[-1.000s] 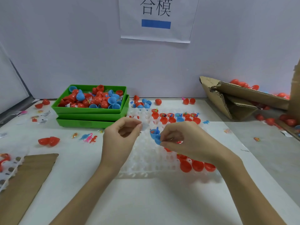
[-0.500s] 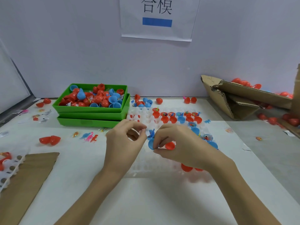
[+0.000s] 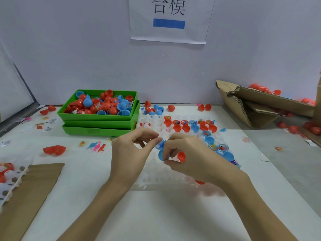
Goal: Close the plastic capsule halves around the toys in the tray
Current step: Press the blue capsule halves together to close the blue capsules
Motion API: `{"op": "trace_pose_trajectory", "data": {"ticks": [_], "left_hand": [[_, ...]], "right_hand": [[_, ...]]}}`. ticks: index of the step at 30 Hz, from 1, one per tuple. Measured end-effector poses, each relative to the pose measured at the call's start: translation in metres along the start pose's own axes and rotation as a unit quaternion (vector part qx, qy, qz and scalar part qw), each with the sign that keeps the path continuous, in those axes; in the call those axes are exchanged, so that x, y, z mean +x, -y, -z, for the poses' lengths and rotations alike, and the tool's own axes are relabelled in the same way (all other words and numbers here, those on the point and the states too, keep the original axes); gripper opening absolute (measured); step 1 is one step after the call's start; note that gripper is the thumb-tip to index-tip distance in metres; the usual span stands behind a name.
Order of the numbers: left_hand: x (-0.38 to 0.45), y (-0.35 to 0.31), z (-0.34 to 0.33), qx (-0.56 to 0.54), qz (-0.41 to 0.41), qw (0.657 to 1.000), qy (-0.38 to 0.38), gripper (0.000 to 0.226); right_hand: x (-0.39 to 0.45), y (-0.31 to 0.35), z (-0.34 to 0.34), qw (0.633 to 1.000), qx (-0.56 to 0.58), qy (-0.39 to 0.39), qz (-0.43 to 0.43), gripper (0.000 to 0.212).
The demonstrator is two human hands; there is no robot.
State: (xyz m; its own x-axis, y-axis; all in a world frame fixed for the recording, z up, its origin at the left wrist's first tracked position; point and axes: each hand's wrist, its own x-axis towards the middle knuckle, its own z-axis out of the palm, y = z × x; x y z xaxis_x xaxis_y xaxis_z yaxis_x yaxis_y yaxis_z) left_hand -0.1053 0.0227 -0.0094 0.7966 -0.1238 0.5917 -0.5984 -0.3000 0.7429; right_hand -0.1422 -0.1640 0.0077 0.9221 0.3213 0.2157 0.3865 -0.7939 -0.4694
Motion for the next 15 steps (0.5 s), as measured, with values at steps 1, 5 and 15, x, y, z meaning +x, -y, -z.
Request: {"op": "trace_pose_trajectory", "data": {"ticks": [1, 5, 15], "left_hand": [[-0.0005, 0.0002, -0.0006, 0.015, -0.015, 1.000, 0.001, 0.010], [-0.0024, 0.0024, -0.0035, 0.036, -0.016, 0.999, 0.007, 0.014], [0.0043, 0.0099, -0.0043, -0.097, 0.117, 0.988, 0.028, 0.020]], "right_hand": [[0.0003, -0.0002, -0.0005, 1.000, 0.001, -0.001, 0.000, 0.014], [0.0018, -0.0009, -0.0024, 1.000, -0.001, -0.003, 0.005, 0.018], [0.0040, -0.0017, -0.0013, 0.999, 0.008, -0.032, 0.013, 0.020]]}}
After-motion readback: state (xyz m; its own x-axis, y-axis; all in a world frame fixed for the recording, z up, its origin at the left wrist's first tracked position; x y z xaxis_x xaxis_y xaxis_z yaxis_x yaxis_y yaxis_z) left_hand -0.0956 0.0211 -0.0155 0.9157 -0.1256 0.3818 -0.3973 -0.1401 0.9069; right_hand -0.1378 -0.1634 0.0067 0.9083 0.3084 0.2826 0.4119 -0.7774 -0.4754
